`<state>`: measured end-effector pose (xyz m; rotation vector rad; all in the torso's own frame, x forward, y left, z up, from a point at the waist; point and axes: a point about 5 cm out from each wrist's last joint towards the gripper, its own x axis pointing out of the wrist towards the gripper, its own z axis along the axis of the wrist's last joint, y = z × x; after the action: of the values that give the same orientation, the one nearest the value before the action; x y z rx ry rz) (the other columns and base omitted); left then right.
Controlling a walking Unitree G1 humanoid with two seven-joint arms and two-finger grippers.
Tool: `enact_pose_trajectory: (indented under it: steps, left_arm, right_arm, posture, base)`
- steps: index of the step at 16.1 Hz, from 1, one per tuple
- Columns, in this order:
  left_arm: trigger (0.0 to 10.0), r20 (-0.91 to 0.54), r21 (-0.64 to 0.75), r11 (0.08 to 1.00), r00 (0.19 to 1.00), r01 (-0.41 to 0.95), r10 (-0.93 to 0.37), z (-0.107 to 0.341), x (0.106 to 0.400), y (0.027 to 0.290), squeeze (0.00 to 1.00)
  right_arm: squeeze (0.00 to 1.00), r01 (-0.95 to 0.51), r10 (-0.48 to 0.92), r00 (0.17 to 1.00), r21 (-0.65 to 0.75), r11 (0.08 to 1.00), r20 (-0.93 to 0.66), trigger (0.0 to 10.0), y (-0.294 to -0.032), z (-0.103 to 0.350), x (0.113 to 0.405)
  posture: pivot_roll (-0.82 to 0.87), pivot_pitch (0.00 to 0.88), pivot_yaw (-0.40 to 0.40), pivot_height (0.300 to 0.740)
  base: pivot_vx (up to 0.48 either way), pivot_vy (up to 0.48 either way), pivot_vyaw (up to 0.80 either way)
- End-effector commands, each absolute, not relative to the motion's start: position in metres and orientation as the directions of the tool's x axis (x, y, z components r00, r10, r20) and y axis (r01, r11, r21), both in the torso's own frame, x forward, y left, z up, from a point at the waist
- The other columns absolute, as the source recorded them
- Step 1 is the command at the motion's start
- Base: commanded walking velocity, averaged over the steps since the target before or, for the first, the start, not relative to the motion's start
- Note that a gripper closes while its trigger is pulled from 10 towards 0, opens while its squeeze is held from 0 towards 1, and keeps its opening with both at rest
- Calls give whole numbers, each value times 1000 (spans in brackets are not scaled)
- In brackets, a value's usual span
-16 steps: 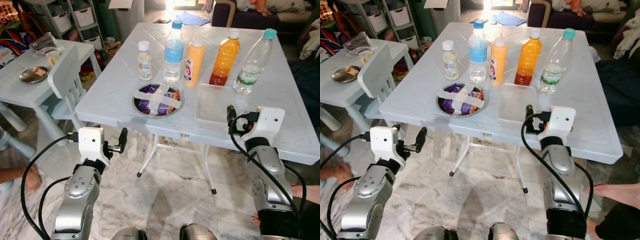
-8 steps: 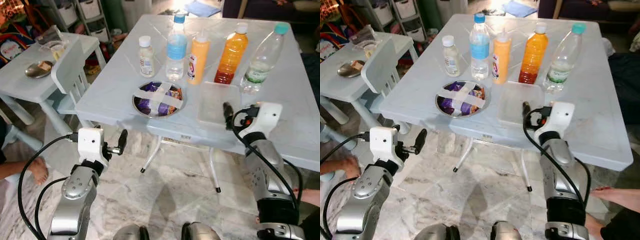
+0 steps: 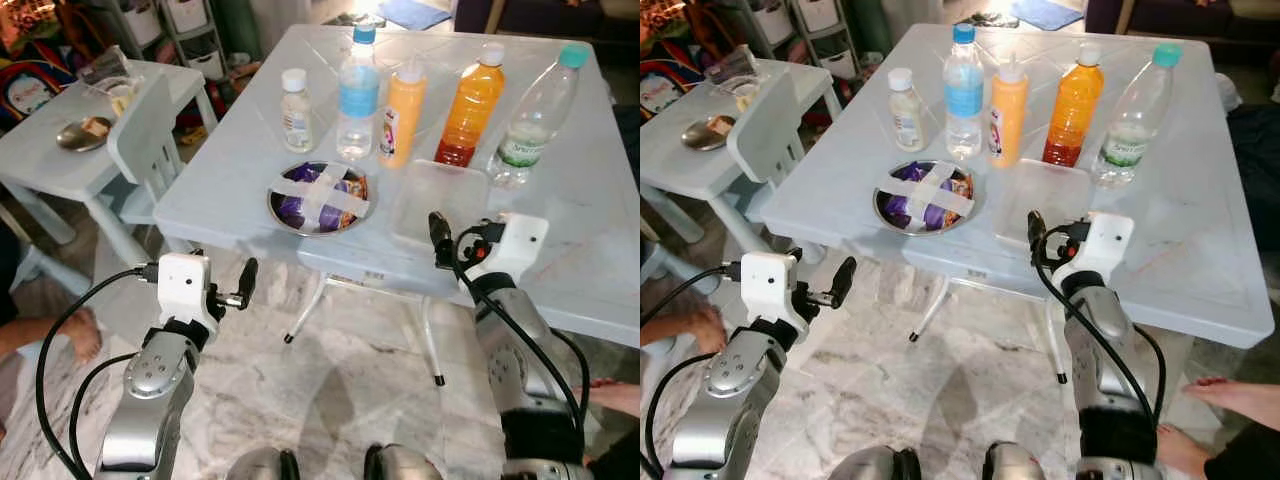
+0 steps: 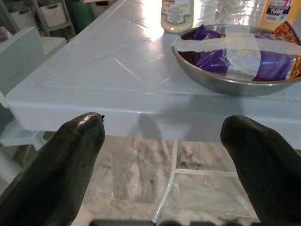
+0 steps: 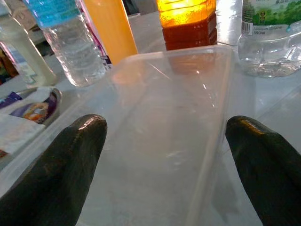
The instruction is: Restocking fridge
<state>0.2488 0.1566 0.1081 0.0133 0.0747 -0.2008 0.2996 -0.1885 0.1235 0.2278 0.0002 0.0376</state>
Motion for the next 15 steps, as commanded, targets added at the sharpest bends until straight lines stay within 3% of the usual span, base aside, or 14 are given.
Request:
enact_pose_trajectory:
  steps: [1,6,7,8,9,15]
  left_arm:
    - [10000,-76,25,979,977,202,-200,110,248,158,0]
    - [10000,-78,17,978,975,209,-207,109,248,154,0]
    - [10000,-79,18,977,975,211,-209,108,248,154,0]
    - [10000,-79,20,978,975,210,-208,108,248,154,0]
    - [10000,-79,21,978,975,210,-207,108,248,155,0]
    - [10000,-81,22,977,974,214,-212,108,247,153,0]
  right_arm:
    - [0,-51,48,999,238,970,19,10000,-184,129,298]
    - [0,-27,35,999,283,959,-24,10000,-179,124,286]
    - [0,-8,22,999,321,947,-41,7765,-180,122,286]
    - [0,-3,19,999,340,940,-42,1137,-182,122,288]
    - [0,-5,23,999,358,934,-46,0,-182,122,290]
    - [0,53,-10,995,463,885,-95,0,-187,118,293]
  posture:
    - [-43,105,92,740]
    - [-51,108,86,740]
    - [-51,110,86,740]
    - [-51,110,86,740]
    - [-51,110,86,740]
    - [-46,116,87,740]
  base:
    - [0,0,0]
    - [0,0,0]
    - [0,0,0]
    - [0,0,0]
    - [0,0,0]
    - [0,0,0]
